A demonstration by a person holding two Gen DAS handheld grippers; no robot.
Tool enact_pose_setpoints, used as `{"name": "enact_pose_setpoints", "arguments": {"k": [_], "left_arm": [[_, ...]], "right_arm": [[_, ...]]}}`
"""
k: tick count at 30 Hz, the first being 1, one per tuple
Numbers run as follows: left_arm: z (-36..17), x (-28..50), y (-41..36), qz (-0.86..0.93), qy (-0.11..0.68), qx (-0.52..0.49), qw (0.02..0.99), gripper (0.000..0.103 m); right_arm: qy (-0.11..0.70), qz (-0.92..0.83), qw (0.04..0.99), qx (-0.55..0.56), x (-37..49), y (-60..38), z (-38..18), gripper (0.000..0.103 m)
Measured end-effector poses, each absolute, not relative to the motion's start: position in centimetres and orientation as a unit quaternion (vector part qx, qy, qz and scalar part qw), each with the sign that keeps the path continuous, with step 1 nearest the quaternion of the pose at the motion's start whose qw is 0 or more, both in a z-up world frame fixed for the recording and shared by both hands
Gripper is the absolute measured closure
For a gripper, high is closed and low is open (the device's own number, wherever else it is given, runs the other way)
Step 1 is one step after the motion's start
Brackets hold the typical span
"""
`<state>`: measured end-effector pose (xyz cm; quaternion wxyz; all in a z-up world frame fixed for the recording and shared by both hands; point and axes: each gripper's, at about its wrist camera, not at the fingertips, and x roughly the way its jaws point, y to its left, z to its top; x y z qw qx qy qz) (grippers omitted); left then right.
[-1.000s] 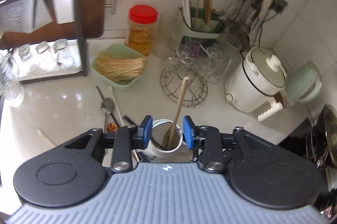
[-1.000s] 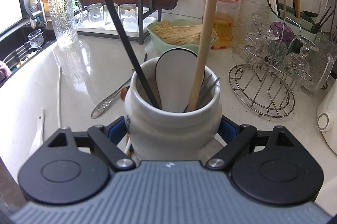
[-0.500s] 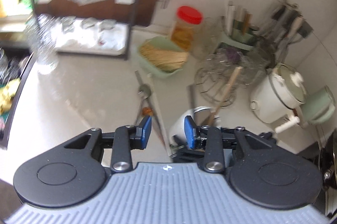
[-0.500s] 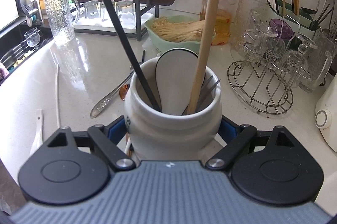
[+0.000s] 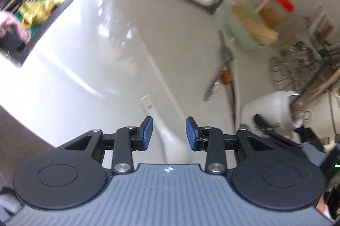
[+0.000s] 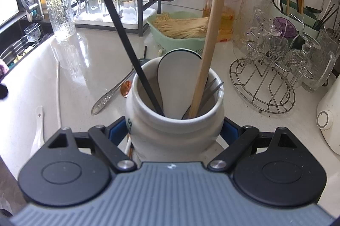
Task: Organize utensils
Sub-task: 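Move the left tool down to the white ceramic spoon on the counter, then close the left tool on the white ceramic spoon handle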
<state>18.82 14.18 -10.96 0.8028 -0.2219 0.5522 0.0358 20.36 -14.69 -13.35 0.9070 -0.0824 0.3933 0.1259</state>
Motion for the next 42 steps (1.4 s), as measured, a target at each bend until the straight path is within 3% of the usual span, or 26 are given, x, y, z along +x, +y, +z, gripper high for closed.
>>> {"name": "enact_pose_setpoints", "arguments": {"k": [10,22,25,34,42], "left_arm": [[-16.4,19.2,12.9,0.025,0.595,-0.221,0.772,0.064],[-18.0,21.4,10.5,0.037,0.597,-0.175,0.782,0.064],[-18.0,21.7,10.3,0.043,0.594,-0.158,0.788,0.066],[-18.2,22.9,10.6,0.014,0.588,-0.094,0.803,0.087],[-18.2,23.1,11.9,-0.033,0.584,-0.083,0.806,0.088]], "right_arm": [[0.398,0.123,0.906,-0.081,19.7,-14.8,-13.3,0.011],[0.406,0.112,0.903,-0.077,19.7,-14.7,-13.2,0.011],[0.407,0.112,0.903,-0.078,19.8,-14.7,-13.3,0.011],[0.405,0.109,0.905,-0.078,19.7,-14.7,-13.3,0.011],[0.404,0.109,0.905,-0.079,19.7,-14.6,-13.3,0.011]]}}
